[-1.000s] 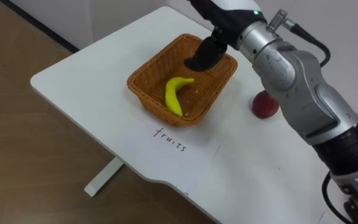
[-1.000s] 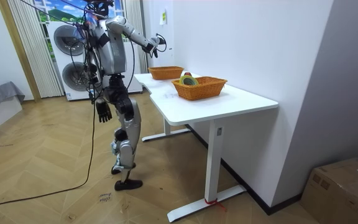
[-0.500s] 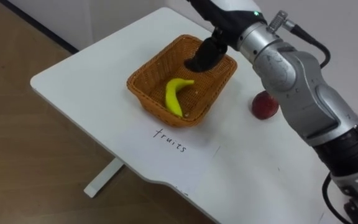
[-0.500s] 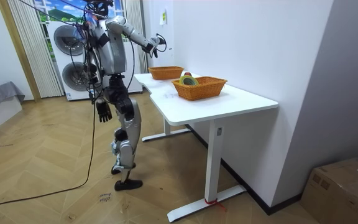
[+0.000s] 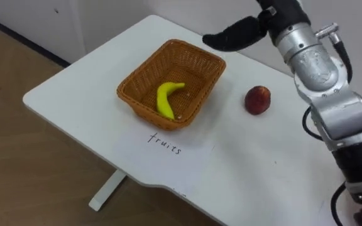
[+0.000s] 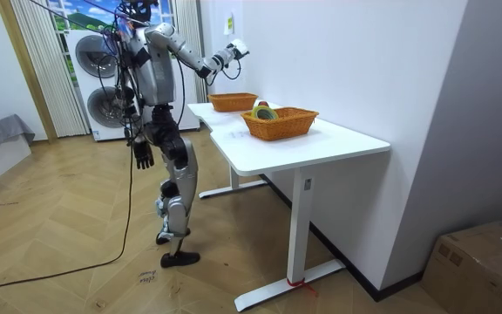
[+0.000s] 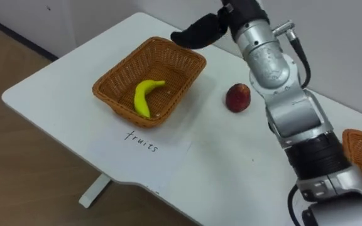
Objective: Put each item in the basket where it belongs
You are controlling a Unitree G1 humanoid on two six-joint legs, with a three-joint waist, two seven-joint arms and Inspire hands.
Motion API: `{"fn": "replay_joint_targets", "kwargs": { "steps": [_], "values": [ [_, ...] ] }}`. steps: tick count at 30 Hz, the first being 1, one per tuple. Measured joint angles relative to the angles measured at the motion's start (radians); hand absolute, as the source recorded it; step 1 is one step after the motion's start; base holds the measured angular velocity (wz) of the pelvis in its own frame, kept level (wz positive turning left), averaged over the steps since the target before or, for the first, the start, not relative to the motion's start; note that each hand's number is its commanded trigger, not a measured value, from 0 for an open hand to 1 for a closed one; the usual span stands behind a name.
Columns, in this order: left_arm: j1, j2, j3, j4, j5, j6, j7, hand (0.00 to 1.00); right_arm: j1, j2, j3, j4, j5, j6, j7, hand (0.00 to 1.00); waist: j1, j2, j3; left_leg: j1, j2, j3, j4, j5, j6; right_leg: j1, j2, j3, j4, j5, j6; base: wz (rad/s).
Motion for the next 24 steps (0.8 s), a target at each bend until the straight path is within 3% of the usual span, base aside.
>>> {"fn": "replay_joint_targets", "kwargs": {
  "steps": [2,4,7,9,13,18,20,24],
  "values": [
    [0.007,-0.011,0.000,-0.008,0.000,0.007,0.000,0.00,0.024,0.000,-0.017,0.002,0.014,0.000,-0.024,0.00,-0.008,0.011,0.0023,-0.002,-0.002,-0.001,0.004,0.000,0.000,0.000,-0.002,-0.002,0.000,0.000,0.000,0.02],
    [0.012,-0.028,-0.008,-0.008,0.000,0.015,-0.003,0.00,0.031,0.001,-0.022,0.028,0.044,0.000,-0.050,0.00,-0.026,0.034,-0.0029,-0.004,-0.011,-0.004,0.006,0.002,0.004,0.000,-0.006,-0.001,0.001,-0.001,0.001,0.00],
    [0.010,-0.030,-0.018,-0.011,0.000,0.015,-0.003,0.00,0.031,0.001,-0.038,0.076,0.079,-0.001,-0.088,0.00,-0.040,0.059,-0.0080,-0.004,-0.013,-0.001,0.006,0.004,0.007,0.000,-0.011,0.001,0.002,-0.002,0.004,0.00],
    [0.013,-0.028,-0.017,-0.011,0.000,0.015,-0.003,0.00,0.031,0.001,-0.043,0.093,0.089,-0.001,-0.105,0.00,-0.046,0.066,-0.0118,-0.003,-0.013,0.004,0.004,0.006,0.008,-0.002,-0.013,0.002,0.003,-0.005,0.007,-0.05],
    [0.013,-0.027,-0.018,-0.024,0.000,0.015,-0.004,0.00,0.032,0.001,-0.062,0.098,0.122,-0.001,-0.147,0.00,-0.051,0.057,-0.0133,-0.003,-0.012,0.008,0.004,0.006,0.007,-0.004,-0.012,0.003,0.002,-0.006,0.007,-0.03],
    [0.007,-0.027,-0.017,-0.027,0.034,0.010,-0.003,0.00,0.063,0.001,-0.062,0.102,0.149,-0.001,-0.173,0.00,-0.046,0.042,-0.0094,-0.003,-0.013,0.008,0.007,0.006,0.007,0.000,-0.012,0.003,0.002,-0.005,0.007,0.00],
    [0.008,-0.027,-0.018,-0.027,0.040,0.008,-0.003,0.00,0.070,0.001,-0.062,0.111,0.155,-0.002,-0.182,0.00,-0.046,0.042,-0.0054,-0.007,-0.013,0.006,0.010,0.006,0.007,-0.002,-0.012,0.002,0.002,-0.005,0.007,0.00],
    [0.009,-0.027,-0.019,-0.027,0.040,0.005,-0.004,0.00,0.070,0.001,-0.062,0.151,0.155,-0.004,-0.213,0.00,-0.047,0.043,-0.0048,-0.025,-0.013,0.006,0.015,0.008,0.007,-0.017,-0.012,0.000,0.001,-0.005,0.006,0.01]
  ]
}}
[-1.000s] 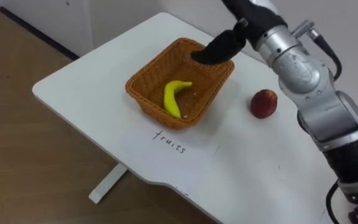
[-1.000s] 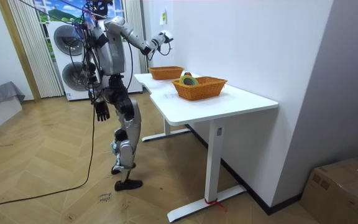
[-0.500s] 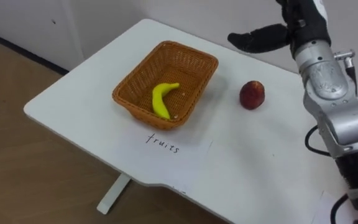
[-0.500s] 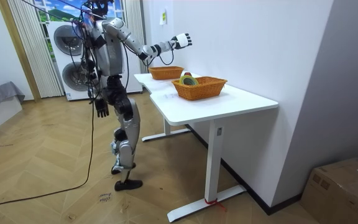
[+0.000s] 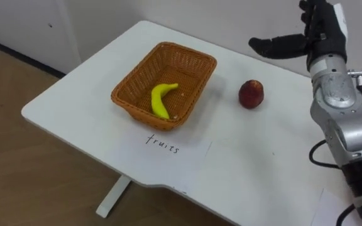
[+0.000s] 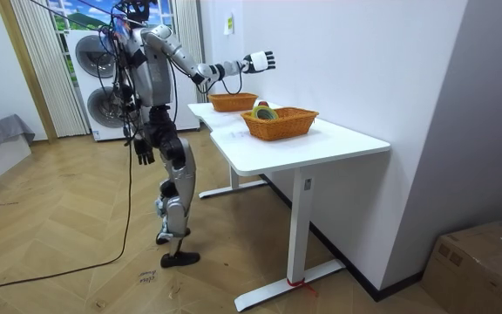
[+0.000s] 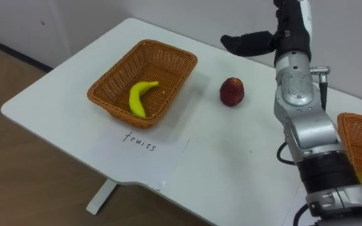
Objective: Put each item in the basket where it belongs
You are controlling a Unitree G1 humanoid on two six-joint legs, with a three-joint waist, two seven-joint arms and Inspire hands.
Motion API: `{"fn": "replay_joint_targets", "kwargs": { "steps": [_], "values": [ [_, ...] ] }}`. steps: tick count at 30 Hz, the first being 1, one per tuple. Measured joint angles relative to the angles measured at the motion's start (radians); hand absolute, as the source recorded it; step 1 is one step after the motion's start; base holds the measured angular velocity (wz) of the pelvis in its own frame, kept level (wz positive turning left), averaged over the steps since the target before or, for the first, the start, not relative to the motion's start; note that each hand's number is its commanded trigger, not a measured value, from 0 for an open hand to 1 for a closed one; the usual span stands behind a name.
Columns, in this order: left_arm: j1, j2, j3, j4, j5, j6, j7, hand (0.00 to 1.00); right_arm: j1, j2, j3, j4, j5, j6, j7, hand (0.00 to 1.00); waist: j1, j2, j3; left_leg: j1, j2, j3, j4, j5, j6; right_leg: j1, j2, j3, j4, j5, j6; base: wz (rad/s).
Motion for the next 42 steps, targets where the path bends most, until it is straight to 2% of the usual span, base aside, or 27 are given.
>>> {"fn": "replay_joint_targets", "kwargs": {
  "steps": [6,14,18,22,30,36,38,40,42],
  "values": [
    [0.000,0.000,-0.001,0.000,-0.001,-0.007,0.000,0.00,0.000,0.000,0.000,0.035,0.032,-0.020,-0.018,0.00,-0.003,0.006,0.0003,-0.001,0.000,-0.001,-0.003,0.000,0.000,-0.002,0.000,-0.007,0.000,0.000,0.000,0.01],
    [0.000,-0.003,-0.002,0.008,-0.001,-0.007,0.001,0.00,0.000,0.001,0.000,0.099,0.031,-0.023,-0.017,0.00,-0.005,0.015,-0.0033,-0.007,0.000,-0.004,-0.005,0.000,0.000,-0.007,0.000,-0.013,0.000,0.000,0.000,0.00],
    [0.000,-0.011,-0.002,0.007,0.000,-0.006,0.001,0.00,0.000,0.001,0.003,0.167,0.029,-0.029,-0.011,0.00,-0.001,0.018,-0.0026,-0.014,-0.001,-0.013,-0.002,0.000,0.000,-0.008,-0.001,-0.026,-0.001,0.000,0.000,0.04],
    [0.000,-0.014,-0.003,0.007,-0.001,-0.001,0.000,0.00,0.000,0.001,0.003,0.214,0.029,-0.029,0.018,0.00,0.002,0.022,-0.0059,-0.023,0.000,-0.015,-0.001,0.001,-0.001,-0.016,-0.001,-0.028,0.000,0.000,0.000,0.01],
    [-0.012,-0.013,-0.016,0.007,-0.002,0.001,-0.007,0.00,-0.008,0.001,0.003,0.232,0.030,-0.029,0.031,0.00,0.003,0.019,-0.0075,-0.083,-0.001,-0.011,0.001,0.010,-0.002,-0.077,-0.003,-0.030,0.005,0.001,-0.002,0.00],
    [-0.058,-0.015,-0.030,0.038,-0.002,-0.002,-0.020,0.00,-0.015,0.001,0.004,0.281,0.028,-0.029,0.031,0.00,0.007,0.015,-0.0018,-0.096,-0.003,-0.007,0.004,0.014,-0.001,-0.100,-0.012,-0.022,0.006,0.001,-0.002,-0.01],
    [-0.065,-0.014,-0.035,0.043,-0.008,-0.007,-0.020,0.00,-0.019,0.001,0.004,0.304,0.019,-0.030,0.031,0.00,0.007,0.013,0.0029,-0.096,-0.003,-0.005,0.003,0.014,0.000,-0.100,-0.012,-0.022,0.006,0.001,-0.002,0.00],
    [-0.074,-0.012,-0.046,0.043,-0.010,-0.016,-0.024,0.00,-0.026,0.001,0.004,0.344,-0.004,-0.038,0.041,0.00,0.006,0.008,0.0167,-0.099,-0.001,0.002,0.003,0.014,0.000,-0.106,-0.012,-0.017,0.006,0.001,-0.002,-0.06],
    [-0.074,-0.011,-0.061,0.043,-0.018,-0.023,-0.029,0.00,-0.026,0.001,0.004,0.363,-0.010,-0.039,0.046,0.00,0.007,0.007,0.0191,-0.103,-0.001,0.009,0.001,0.014,0.000,-0.114,-0.013,-0.009,0.008,0.001,-0.002,-0.12]
  ]
}}
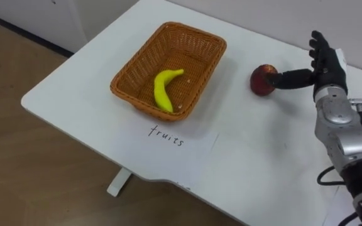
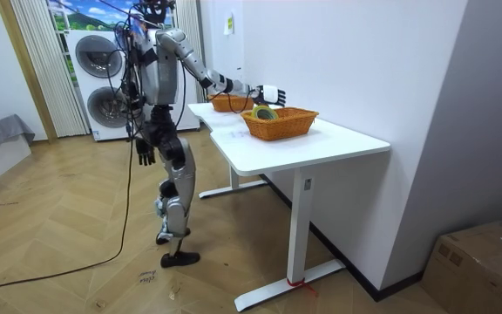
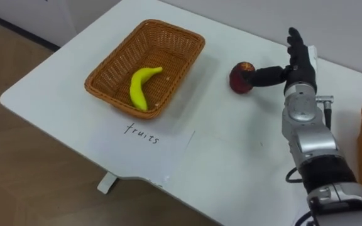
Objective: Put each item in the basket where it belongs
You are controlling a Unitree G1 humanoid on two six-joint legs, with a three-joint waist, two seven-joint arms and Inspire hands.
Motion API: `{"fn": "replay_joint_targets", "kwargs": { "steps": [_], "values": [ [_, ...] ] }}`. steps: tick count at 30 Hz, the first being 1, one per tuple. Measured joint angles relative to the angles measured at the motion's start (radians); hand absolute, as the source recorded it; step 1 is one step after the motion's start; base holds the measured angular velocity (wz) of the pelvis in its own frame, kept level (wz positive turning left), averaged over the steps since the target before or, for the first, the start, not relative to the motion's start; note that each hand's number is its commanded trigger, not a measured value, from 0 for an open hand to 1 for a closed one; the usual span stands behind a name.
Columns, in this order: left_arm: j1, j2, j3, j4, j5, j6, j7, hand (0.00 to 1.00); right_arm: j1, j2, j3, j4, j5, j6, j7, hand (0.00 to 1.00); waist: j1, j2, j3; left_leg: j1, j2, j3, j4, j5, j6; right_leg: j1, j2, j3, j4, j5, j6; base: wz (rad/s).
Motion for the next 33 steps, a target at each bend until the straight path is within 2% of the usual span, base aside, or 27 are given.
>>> {"fn": "replay_joint_targets", "kwargs": {
  "steps": [6,12,16,24,33],
  "values": [
    [-0.010,0.000,-0.007,0.007,-0.005,-0.013,-0.015,0.00,-0.022,0.000,0.001,0.029,0.000,-0.001,0.006,0.00,0.003,-0.001,0.0004,-0.024,0.001,0.018,0.002,0.003,0.005,-0.039,-0.002,0.011,0.029,0.000,0.000,-0.08],
    [-0.013,0.003,-0.012,0.019,-0.005,-0.013,-0.019,0.00,-0.046,0.001,0.002,0.034,0.000,-0.002,0.006,0.00,0.009,-0.002,0.0008,-0.048,0.001,0.017,0.017,0.003,0.006,-0.055,-0.002,0.010,0.032,0.000,-0.001,0.01],
    [-0.020,0.007,-0.049,0.019,-0.005,-0.012,-0.019,0.00,-0.055,0.001,0.031,0.074,-0.005,-0.003,0.007,0.00,0.022,-0.004,0.0017,-0.054,0.001,0.017,0.018,0.003,0.006,-0.063,-0.003,0.010,0.039,0.000,-0.002,0.00],
    [-0.032,0.013,-0.078,0.019,-0.005,-0.011,-0.019,0.00,-0.062,0.003,0.043,0.089,-0.040,-0.002,0.020,0.00,0.025,-0.012,0.0046,-0.080,0.001,0.016,0.034,0.003,0.006,-0.084,-0.004,0.010,0.048,0.001,-0.003,0.02],
    [-0.045,0.018,-0.077,0.023,-0.024,-0.011,-0.016,0.00,-0.069,0.003,0.089,0.090,-0.062,-0.002,0.054,0.00,0.029,-0.012,0.0046,-0.098,0.002,0.014,0.042,0.003,0.006,-0.102,-0.003,0.013,0.050,0.003,-0.006,0.00]
  ]
}}
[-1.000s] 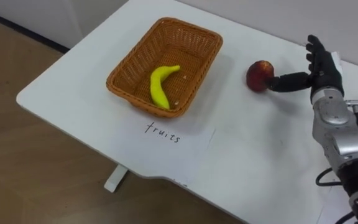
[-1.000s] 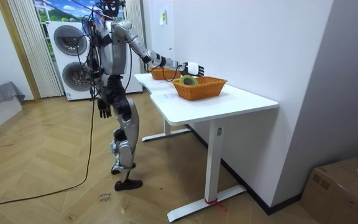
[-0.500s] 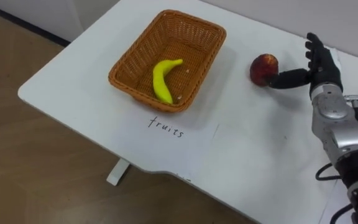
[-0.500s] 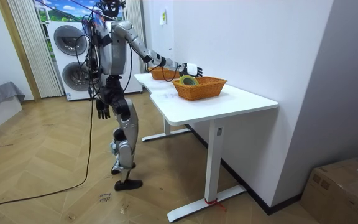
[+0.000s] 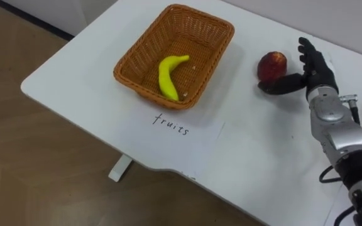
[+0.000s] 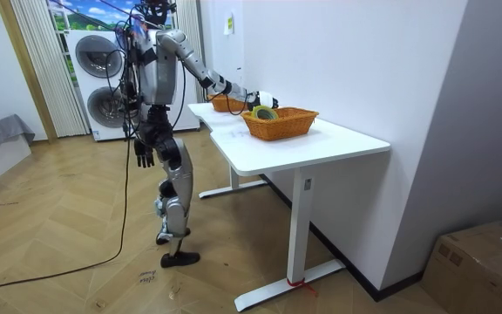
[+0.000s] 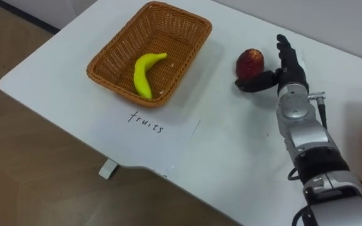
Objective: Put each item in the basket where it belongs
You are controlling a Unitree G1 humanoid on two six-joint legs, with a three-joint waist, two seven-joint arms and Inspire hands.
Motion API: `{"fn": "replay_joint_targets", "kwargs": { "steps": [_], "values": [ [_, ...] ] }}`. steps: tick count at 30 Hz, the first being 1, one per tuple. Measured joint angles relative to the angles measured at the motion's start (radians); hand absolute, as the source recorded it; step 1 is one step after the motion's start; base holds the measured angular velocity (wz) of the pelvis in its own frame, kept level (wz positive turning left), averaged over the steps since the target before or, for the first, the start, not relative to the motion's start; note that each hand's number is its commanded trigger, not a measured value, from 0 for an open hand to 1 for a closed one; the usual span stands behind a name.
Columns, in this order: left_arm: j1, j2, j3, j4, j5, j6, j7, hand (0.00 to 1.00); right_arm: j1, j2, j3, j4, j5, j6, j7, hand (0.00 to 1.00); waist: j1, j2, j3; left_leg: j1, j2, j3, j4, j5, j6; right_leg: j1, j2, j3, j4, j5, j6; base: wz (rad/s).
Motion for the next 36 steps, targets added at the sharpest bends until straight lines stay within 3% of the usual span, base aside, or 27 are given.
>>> {"fn": "replay_joint_targets", "kwargs": {
  "steps": [10,36],
  "values": [
    [-0.022,0.006,0.000,0.012,-0.047,0.004,-0.001,0.00,-0.001,0.000,0.030,0.000,-0.021,0.000,0.033,0.00,0.026,0.001,-0.0002,-0.001,0.000,0.000,0.006,0.000,0.000,-0.002,-0.001,-0.001,0.004,0.000,0.000,0.00],
    [-0.021,0.012,-0.022,0.000,-0.047,0.006,-0.014,0.00,-0.005,0.000,0.030,0.009,-0.024,0.000,0.053,0.00,0.027,0.008,0.0025,-0.021,-0.002,-0.001,0.023,0.001,0.001,-0.021,-0.009,-0.008,0.033,0.000,-0.001,0.00]
  ]
}}
